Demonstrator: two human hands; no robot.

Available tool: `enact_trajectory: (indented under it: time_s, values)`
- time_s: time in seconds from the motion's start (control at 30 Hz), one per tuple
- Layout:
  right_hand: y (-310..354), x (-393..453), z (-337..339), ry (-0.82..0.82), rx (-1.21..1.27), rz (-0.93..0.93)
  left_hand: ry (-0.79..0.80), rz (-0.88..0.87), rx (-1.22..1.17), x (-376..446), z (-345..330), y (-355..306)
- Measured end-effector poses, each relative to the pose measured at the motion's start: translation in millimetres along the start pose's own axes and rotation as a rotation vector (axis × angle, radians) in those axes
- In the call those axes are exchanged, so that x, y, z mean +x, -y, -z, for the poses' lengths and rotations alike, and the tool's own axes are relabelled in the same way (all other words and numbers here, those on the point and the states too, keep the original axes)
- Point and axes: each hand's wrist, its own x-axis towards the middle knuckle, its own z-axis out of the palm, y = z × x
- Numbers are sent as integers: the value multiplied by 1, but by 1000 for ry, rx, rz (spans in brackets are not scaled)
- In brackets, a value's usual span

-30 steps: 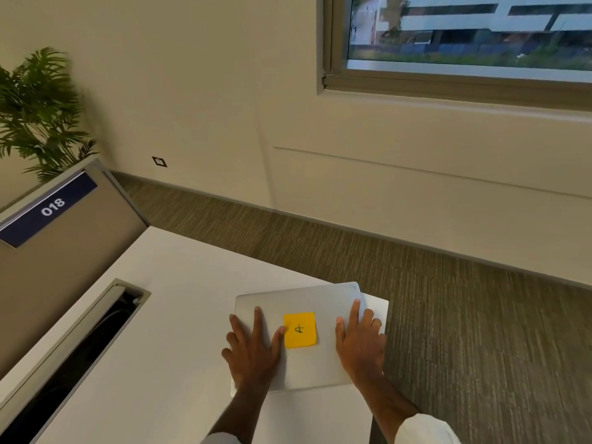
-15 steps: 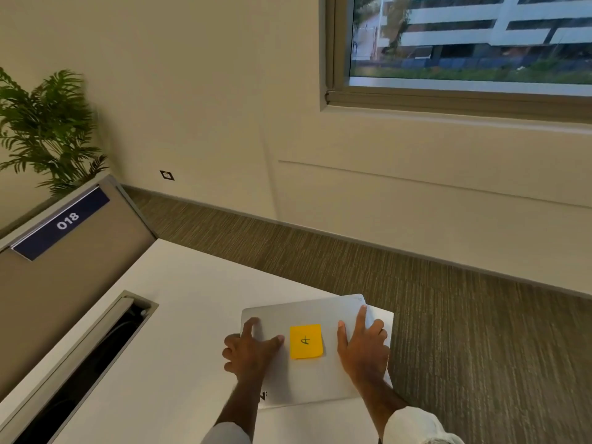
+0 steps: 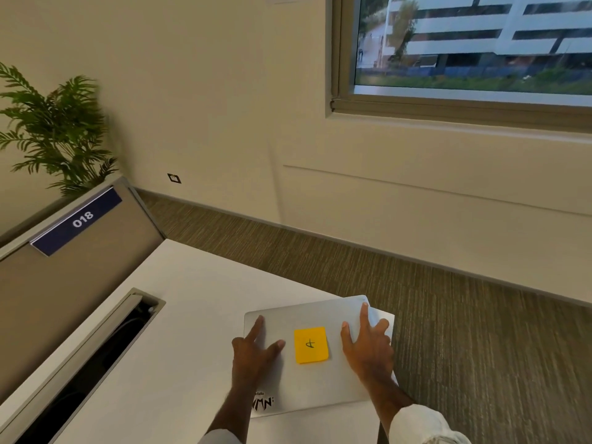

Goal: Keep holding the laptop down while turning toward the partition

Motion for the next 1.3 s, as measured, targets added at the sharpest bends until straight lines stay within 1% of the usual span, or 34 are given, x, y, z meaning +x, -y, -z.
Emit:
enact_trajectory:
  time_s: [0.2, 0.67, 0.87, 1.03, 1.3]
  values:
    - [7, -9, 0, -9, 15, 22, 0, 0, -7, -4, 10, 7]
    - [49, -45, 6, 37, 32, 143, -107, 40, -15, -39, 53, 44]
    - [76, -72, 6, 80, 21, 207, -158, 74, -56, -64, 82, 69]
    - [96, -96, 4, 70, 4, 278, -199, 108, -69, -86, 102, 89]
    - [127, -139, 2, 106, -43, 377, -283, 181, -101, -121, 134, 126]
